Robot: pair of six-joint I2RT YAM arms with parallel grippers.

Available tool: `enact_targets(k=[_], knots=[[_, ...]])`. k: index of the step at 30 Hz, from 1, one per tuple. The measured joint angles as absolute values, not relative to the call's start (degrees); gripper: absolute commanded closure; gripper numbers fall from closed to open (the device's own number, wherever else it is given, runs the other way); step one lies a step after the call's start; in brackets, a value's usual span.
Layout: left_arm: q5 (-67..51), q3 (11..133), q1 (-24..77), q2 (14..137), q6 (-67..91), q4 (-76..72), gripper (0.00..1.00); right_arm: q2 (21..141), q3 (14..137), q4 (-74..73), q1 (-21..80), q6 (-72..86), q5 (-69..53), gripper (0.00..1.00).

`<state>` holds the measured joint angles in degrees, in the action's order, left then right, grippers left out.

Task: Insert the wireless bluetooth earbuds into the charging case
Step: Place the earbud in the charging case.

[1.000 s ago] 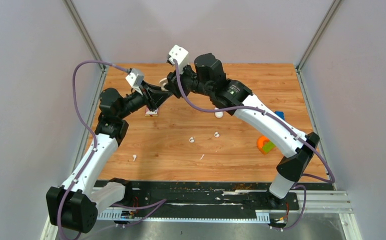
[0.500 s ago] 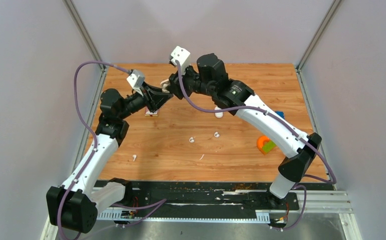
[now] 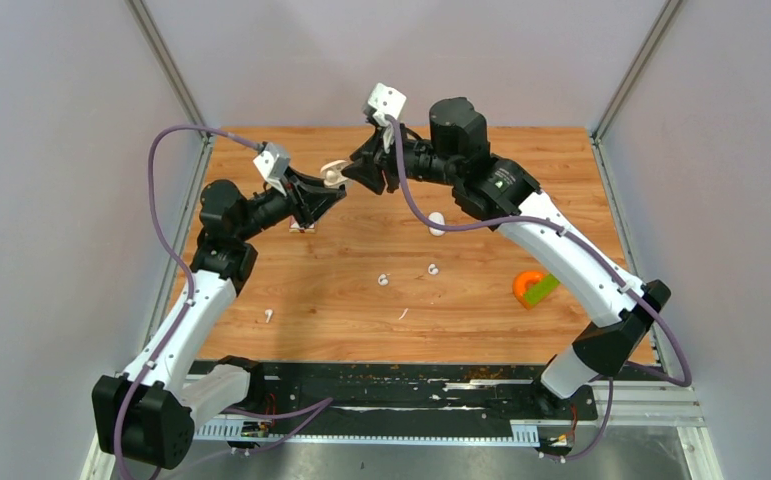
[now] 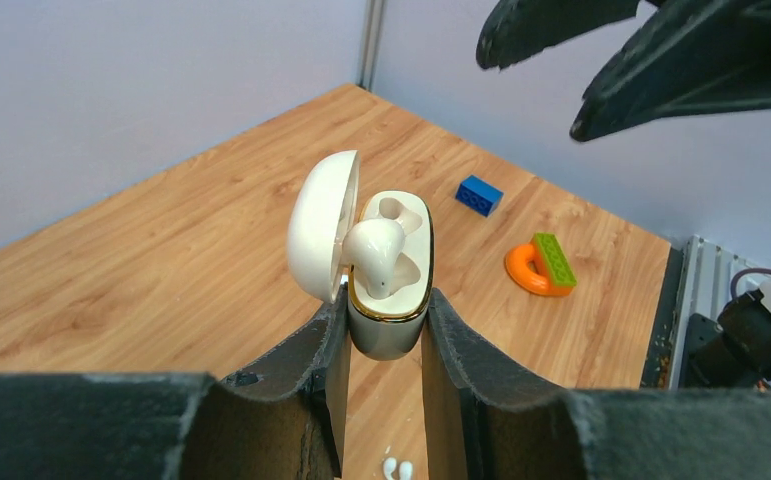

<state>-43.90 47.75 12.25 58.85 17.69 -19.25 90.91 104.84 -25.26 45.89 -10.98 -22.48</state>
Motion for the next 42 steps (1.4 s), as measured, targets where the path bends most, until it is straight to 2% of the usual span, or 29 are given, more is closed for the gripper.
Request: enact_targets(k=[7,12,21,42], knots=[[-46.02,47.09,12.25,58.83,16.43,-19.14,1.00,91.66,105.21,-26.26,44.42,-16.51,-35.55,0.63],[-47.37,47.07,12.25,58.46,15.44,-19.14,1.00,92.68,105.21,-28.69,44.47,-20.51,-40.66,0.60],[-48.97,46.41,12.25,57.56,14.74,-19.14,1.00,92.97,105.21,-29.76,44.45,-22.76,-39.92,0.55],[-49.93,46.41,12.25,57.56,14.70,-19.03,1.00,95.92,105.21,-29.69,44.51,-23.55,-38.50,0.55]])
